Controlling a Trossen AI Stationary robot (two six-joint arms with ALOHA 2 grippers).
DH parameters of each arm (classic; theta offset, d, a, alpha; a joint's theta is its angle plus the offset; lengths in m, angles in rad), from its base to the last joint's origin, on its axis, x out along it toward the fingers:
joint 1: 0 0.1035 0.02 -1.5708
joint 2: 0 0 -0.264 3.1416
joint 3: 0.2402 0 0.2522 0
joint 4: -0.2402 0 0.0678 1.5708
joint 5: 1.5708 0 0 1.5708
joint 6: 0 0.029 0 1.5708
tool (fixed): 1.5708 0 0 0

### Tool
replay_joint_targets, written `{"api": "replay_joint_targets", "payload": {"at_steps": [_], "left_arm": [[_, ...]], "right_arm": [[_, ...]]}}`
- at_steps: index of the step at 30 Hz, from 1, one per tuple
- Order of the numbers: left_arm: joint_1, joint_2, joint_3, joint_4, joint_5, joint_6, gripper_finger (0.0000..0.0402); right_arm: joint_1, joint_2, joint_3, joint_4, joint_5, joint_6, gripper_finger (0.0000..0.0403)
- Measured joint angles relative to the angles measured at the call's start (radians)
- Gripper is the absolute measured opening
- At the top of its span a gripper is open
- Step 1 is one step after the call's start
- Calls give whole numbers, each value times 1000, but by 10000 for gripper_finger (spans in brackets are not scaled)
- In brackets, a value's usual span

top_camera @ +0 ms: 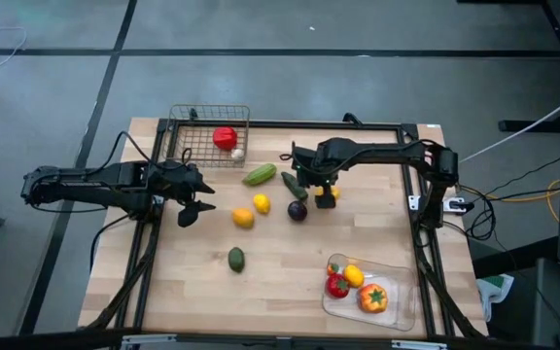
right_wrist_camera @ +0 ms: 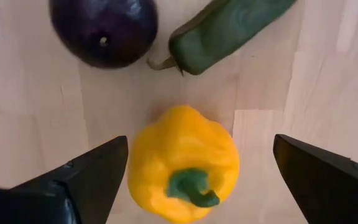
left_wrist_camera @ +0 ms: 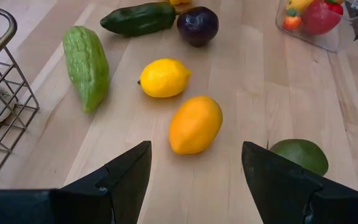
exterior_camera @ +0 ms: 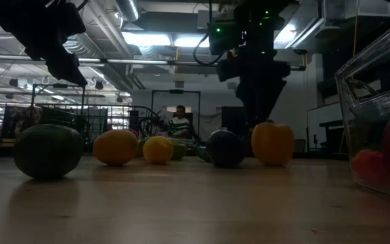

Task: Sort produce into baskets
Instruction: Put the yellow bell pepper into the mesh basket

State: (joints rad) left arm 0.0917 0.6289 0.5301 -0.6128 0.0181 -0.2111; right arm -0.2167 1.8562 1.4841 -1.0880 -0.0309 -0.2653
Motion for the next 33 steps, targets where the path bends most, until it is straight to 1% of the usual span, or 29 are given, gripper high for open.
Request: {"api": "replay_joint_targets", "payload": {"at_steps": [9,16,22,28,33], "left_arm": [[0,0,0,-3,0,-1,247],[0,0,0,-4,0,-2,247],[0,0,0,-4,0,-2,247],[0,0,0,-4,0,-2,247],[0,0,0,-4,0,-2,247]], "right_arm": [[-2,-20,1,-99,-6,-154,399],[-1,-20,0,-96,-33,-287,399],[0,-21,-45,-81,-33,-320,399],[-4,-21,-93,-6,-6,-319,399],[-13,-21,-118,38,-6,-318,399]]}}
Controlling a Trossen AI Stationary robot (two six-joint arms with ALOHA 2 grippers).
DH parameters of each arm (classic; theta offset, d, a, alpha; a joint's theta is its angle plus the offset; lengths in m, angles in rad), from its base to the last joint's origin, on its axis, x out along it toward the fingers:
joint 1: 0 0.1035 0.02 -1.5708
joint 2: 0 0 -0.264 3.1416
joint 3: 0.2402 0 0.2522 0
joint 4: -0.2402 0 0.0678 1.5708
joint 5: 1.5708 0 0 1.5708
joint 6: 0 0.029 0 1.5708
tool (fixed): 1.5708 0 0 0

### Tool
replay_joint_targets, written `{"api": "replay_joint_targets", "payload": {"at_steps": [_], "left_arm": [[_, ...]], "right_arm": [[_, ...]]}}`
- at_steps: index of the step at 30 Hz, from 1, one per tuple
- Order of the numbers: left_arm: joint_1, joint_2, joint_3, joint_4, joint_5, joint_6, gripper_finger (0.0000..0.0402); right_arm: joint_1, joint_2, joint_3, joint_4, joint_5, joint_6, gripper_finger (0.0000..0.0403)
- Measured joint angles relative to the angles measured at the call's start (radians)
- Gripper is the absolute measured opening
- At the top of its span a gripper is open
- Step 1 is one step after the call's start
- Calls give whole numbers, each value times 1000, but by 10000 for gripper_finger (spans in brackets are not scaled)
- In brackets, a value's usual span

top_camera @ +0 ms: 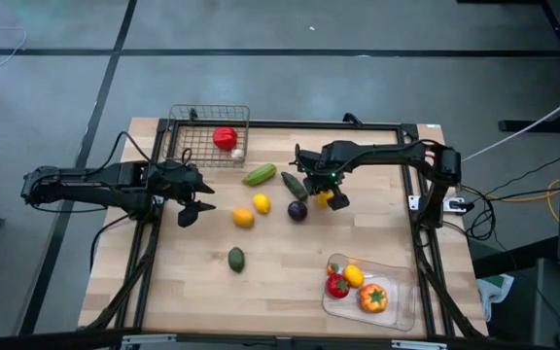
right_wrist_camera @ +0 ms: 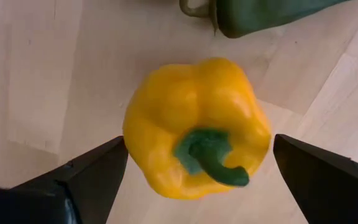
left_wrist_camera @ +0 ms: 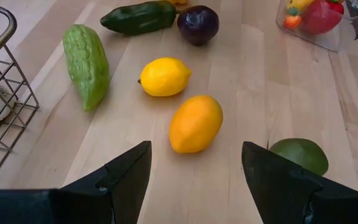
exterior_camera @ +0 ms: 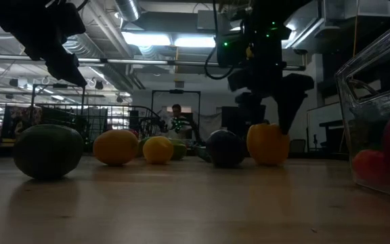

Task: Sort produce into baskets
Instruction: Put the yellow bell pepper into the mesh basket

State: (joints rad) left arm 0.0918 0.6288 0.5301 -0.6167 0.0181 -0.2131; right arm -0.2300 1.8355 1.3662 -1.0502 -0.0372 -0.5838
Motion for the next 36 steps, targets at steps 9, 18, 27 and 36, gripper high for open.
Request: {"api": "replay_joint_targets", "payload": {"at_steps": [9,18,27,36], "left_arm": [[0,0,0,0,0,0,247],[0,0,0,0,0,0,247],[0,0,0,0,0,0,247],[-6,-13,2,-4,67,-17,247]], "right_arm": [[1,0,-9,3,28,78,399],[1,0,-9,30,14,80,399],[1,1,-9,88,-15,109,399],[1,53,-8,83,-19,140,399]]}}
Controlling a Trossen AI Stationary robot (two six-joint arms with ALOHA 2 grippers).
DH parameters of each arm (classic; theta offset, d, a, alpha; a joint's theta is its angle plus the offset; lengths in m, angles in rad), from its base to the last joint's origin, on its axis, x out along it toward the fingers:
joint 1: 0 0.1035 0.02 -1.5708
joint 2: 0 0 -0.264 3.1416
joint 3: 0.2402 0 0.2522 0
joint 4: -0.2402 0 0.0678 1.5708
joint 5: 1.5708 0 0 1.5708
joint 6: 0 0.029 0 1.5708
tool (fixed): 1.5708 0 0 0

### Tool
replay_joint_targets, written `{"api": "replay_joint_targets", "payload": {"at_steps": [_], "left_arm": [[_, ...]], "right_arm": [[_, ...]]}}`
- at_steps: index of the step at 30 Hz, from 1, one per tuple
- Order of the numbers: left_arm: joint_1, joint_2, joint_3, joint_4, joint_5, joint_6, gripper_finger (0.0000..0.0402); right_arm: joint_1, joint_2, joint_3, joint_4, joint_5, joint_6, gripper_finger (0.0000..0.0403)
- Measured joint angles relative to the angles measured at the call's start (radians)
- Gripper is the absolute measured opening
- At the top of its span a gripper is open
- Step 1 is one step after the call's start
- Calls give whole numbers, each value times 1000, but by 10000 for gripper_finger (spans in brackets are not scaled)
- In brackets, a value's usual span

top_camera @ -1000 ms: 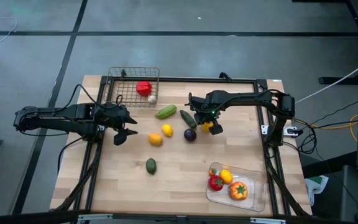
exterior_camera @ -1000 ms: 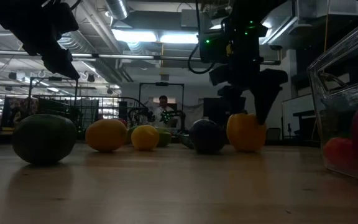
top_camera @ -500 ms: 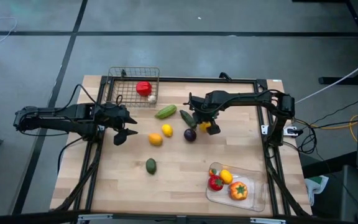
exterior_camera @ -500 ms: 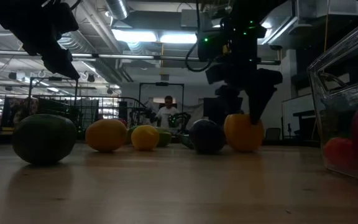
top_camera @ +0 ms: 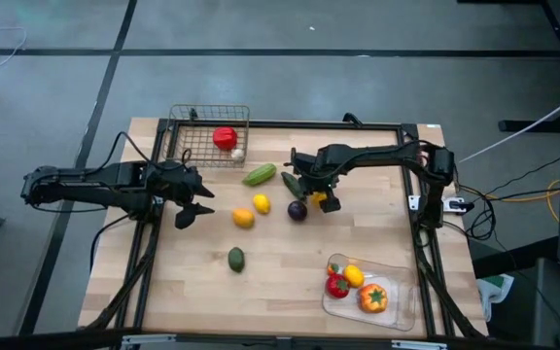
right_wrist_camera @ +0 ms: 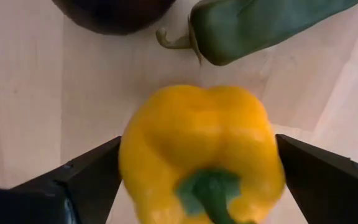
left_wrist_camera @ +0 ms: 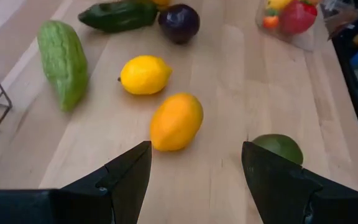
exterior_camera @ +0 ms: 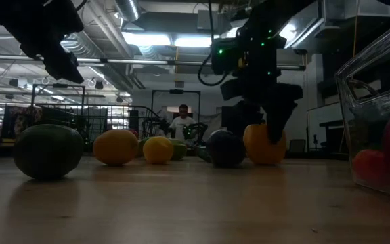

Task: Sort produce into baskets
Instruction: Put the yellow bell pepper into the mesh basket

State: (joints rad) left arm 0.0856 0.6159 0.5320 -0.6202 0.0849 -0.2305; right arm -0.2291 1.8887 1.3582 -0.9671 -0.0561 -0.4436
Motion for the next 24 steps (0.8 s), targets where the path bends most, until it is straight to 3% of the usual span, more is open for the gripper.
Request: {"api": "replay_joint_targets", "payload": {"at_steps": [13,20,24], "left_arm": [[-1,0,0,-1,0,-27,247],[-1,0,0,3,-1,-17,247],[-1,0,0,3,-2,-125,247]], "right_arm": [[0,18,0,7,0,2,396],[0,18,0,6,-1,2,340],[0,18,1,4,-1,2,324]]}}
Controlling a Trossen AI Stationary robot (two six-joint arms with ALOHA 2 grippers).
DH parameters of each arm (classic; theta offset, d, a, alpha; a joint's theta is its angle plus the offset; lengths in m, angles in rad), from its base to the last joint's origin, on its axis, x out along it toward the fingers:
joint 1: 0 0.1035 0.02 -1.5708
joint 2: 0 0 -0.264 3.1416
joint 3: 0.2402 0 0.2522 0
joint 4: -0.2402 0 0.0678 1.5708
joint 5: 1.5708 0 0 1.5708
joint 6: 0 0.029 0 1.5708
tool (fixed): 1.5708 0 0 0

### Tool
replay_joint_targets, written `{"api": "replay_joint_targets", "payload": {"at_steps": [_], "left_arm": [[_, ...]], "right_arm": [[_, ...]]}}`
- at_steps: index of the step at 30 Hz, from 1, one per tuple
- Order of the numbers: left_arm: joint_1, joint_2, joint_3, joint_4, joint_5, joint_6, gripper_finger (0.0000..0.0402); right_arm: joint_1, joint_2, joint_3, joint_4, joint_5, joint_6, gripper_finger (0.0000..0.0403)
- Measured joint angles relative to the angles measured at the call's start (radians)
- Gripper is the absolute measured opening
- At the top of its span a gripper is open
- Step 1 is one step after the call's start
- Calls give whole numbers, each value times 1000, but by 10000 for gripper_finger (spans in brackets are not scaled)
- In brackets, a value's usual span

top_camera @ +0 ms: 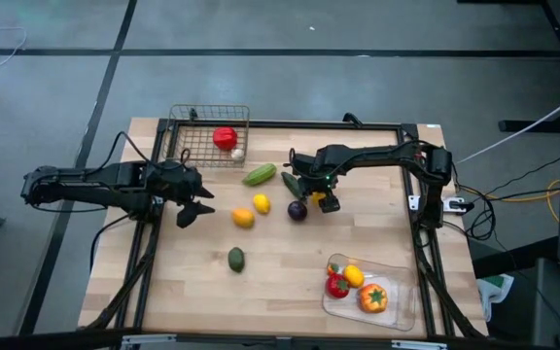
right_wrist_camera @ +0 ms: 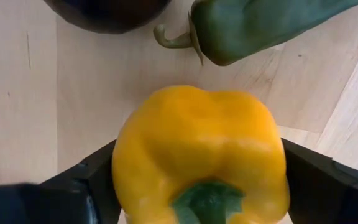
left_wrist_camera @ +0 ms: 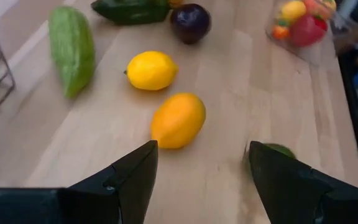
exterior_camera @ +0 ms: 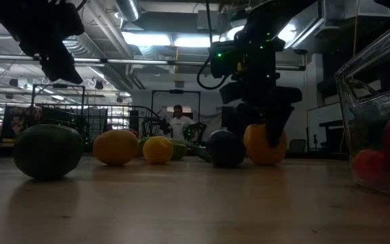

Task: Sort produce into baskets
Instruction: Put the yellow bell pepper into the mesh basket

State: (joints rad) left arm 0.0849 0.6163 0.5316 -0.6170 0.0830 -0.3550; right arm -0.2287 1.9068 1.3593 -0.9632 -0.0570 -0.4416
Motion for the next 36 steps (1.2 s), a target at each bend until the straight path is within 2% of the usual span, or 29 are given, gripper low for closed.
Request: {"api": "replay_joint_targets", "payload": {"at_steps": [6,14,17,21,27,31,36], "left_arm": [[0,0,0,7,-70,-140,247],[0,0,-1,33,-91,-167,247],[0,1,-1,34,-122,-167,247],[0,1,-1,56,-196,-168,247],[6,0,-1,216,-317,-159,247],[38,0,-1,337,-360,-120,247],[103,-1,-1,465,-403,-67,247]], "right_arm": [[0,2,65,-52,0,3,340],[-1,2,268,-23,93,-11,343],[-1,2,336,73,127,-12,344],[-2,0,374,307,143,-17,344],[-2,7,375,645,143,-40,344],[-18,29,375,782,115,-37,344],[-58,71,374,855,90,16,344]]}}
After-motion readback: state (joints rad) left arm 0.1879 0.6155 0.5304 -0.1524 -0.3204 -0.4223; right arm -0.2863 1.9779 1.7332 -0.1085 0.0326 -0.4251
